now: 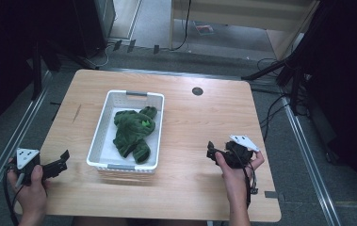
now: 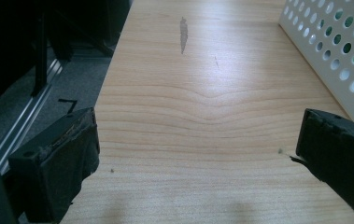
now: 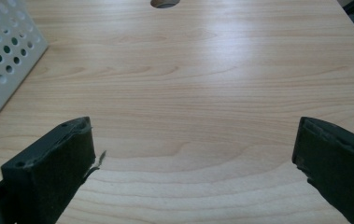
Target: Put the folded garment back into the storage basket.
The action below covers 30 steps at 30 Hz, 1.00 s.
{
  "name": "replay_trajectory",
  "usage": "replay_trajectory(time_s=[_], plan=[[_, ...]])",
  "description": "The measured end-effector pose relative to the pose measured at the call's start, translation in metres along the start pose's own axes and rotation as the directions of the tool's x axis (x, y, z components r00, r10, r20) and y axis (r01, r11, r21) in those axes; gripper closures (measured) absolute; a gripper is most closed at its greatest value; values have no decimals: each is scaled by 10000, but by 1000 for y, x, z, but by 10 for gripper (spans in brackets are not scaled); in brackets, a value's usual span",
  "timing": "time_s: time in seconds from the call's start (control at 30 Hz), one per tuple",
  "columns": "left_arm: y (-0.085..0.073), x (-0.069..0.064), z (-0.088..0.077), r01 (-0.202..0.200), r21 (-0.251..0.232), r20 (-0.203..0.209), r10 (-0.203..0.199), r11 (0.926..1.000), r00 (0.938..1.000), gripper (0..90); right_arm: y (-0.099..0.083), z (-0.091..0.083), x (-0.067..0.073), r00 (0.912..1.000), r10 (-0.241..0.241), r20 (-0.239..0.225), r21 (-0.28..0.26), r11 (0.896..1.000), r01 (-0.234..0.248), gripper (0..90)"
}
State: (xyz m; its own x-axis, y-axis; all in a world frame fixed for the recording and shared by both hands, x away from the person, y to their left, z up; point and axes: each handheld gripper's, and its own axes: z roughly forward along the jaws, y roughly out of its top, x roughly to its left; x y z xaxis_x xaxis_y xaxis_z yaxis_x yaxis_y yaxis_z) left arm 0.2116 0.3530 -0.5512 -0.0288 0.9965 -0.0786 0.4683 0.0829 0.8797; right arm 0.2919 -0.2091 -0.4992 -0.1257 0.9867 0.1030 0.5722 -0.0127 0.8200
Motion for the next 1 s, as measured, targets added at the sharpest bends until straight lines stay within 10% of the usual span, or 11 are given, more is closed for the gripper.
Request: replay_trajectory(time_s=[1.0], plan=[[0,1,-1,29,-13,113,-29,10000,9999,6,-53,-15,-74,9970,278,721,232,9993,-295,0]])
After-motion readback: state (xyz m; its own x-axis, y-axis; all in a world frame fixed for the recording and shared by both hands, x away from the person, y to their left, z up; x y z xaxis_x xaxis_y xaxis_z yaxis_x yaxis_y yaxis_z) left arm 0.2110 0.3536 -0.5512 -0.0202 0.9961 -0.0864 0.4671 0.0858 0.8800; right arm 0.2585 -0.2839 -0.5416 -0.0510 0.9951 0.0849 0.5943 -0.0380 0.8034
